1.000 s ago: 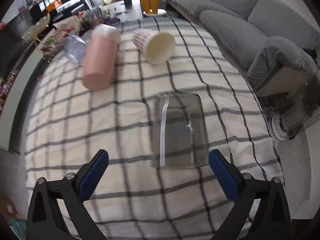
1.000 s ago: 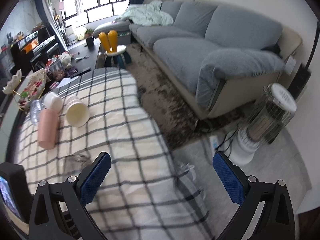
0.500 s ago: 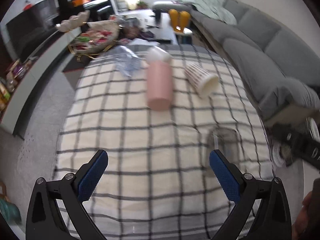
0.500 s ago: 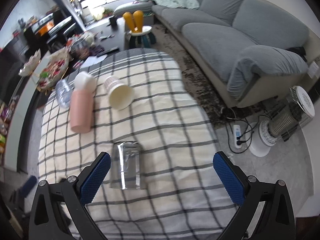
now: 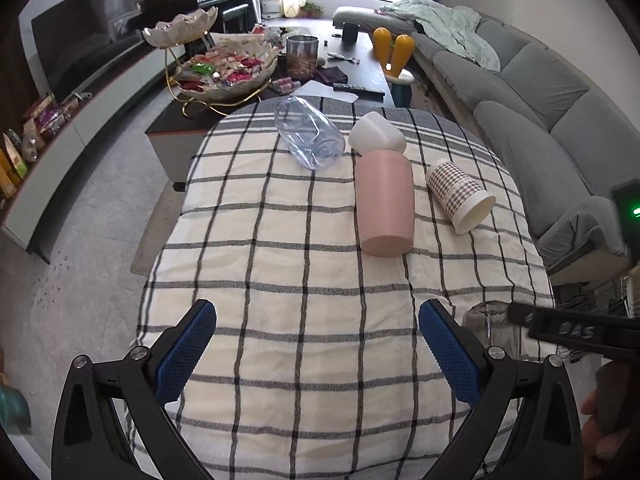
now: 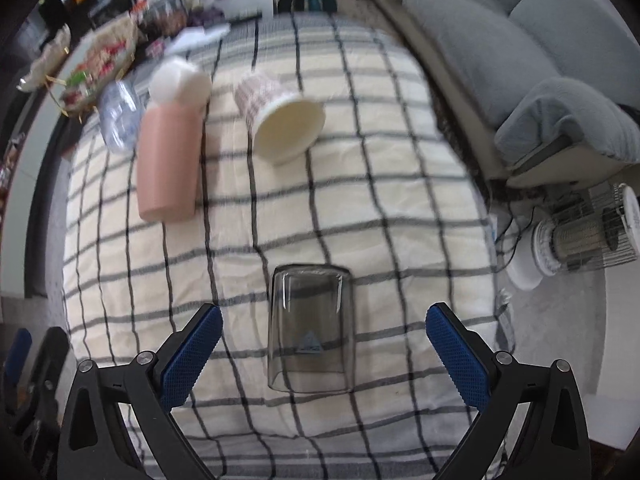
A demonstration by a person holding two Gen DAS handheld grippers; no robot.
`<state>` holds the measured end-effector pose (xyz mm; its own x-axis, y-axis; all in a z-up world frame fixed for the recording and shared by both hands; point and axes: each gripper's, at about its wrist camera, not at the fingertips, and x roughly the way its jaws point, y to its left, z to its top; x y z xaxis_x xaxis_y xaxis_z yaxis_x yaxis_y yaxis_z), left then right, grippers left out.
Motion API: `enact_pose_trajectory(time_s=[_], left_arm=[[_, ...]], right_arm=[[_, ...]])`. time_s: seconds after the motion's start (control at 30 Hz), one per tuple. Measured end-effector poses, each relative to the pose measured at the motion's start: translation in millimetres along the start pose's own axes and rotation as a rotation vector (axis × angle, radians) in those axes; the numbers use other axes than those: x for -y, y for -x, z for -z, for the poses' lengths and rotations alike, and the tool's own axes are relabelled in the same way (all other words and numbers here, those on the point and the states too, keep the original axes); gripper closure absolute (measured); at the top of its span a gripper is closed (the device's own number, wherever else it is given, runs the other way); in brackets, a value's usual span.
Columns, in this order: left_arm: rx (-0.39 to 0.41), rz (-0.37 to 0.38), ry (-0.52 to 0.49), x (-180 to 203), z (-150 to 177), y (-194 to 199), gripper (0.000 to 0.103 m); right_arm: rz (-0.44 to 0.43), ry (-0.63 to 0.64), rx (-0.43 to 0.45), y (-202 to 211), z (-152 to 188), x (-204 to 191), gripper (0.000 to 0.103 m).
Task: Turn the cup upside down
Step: 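Move the right gripper to the glass cup and close on it, then lift the glass cup with the right gripper, turn it rim-down, and lower it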
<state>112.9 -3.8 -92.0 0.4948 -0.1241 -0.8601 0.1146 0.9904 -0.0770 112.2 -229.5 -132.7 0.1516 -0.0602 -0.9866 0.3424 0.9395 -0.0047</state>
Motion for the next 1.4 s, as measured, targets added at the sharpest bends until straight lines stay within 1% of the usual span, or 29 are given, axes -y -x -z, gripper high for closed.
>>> enact_pose_trajectory(time_s=[0.13,0.33,0.5,0.6,0.7,0.77,0.9,0.97,1.0,1.1,1.2,1.3,1.4], left_arm=[[-0.025,0.022,0.014,-0.6,-9.6,-14.6,0.0],[-0.073,0.061,0.004,3.0,-24.3,-41.1,0.0],[-0.106,0.086,0.008,2.4,-33.4,-59.1,0.0],[-0.125,0.098,0.018,0.5,-36.9,-68.8,0.0],[-0.142,0.105,0.026,-1.1,-39.2,-78.4,0.0],[-0.152,0.104,0.029,-1.4,-39.4,-83.6,0.0],[-0.161,0.109,0.021,2.2,-36.7,-86.5,0.0],[-0.163,0.11,0.02,3.2,-35.7,-86.3,0.0],[-0.161,0.108,0.021,2.9,-35.6,-85.4,0.0],[-0.144,0.088,0.015,2.4,-34.8,-79.9,0.0],[-0.132,0.076,0.006,2.5,-32.1,-72.9,0.0],[-0.111,0.062,-0.006,2.3,-27.5,-62.8,0.0],[-0.083,0.051,-0.002,-0.9,-23.2,-52.6,0.0]], right_arm=[[0.0,-0.007,-0.158,-34.0,-12.2,-2.0,0.004],[0.04,0.019,-0.317,-69.5,-26.0,-8.6,0.005],[0.056,0.005,-0.457,-96.4,-29.6,-8.3,0.005],[0.06,0.002,-0.511,-110.8,-29.8,-8.9,0.005],[0.057,-0.005,-0.561,-125.7,-29.5,-9.5,0.012],[0.057,-0.015,-0.577,-132.3,-29.3,-7.8,0.014],[0.049,-0.018,-0.588,-141.1,-26.7,-6.3,0.025],[0.025,-0.019,-0.583,-142.2,-25.1,-7.8,0.037],[0.015,-0.015,-0.578,-141.3,-24.2,-9.5,0.036],[0.024,-0.02,-0.554,-136.6,-19.1,-9.1,0.036],[0.01,-0.03,-0.507,-123.5,-7.3,-6.8,0.036],[-0.02,-0.028,-0.431,-104.6,-0.5,-6.3,0.036],[-0.051,-0.014,-0.321,-78.6,4.8,-8.7,0.037]])
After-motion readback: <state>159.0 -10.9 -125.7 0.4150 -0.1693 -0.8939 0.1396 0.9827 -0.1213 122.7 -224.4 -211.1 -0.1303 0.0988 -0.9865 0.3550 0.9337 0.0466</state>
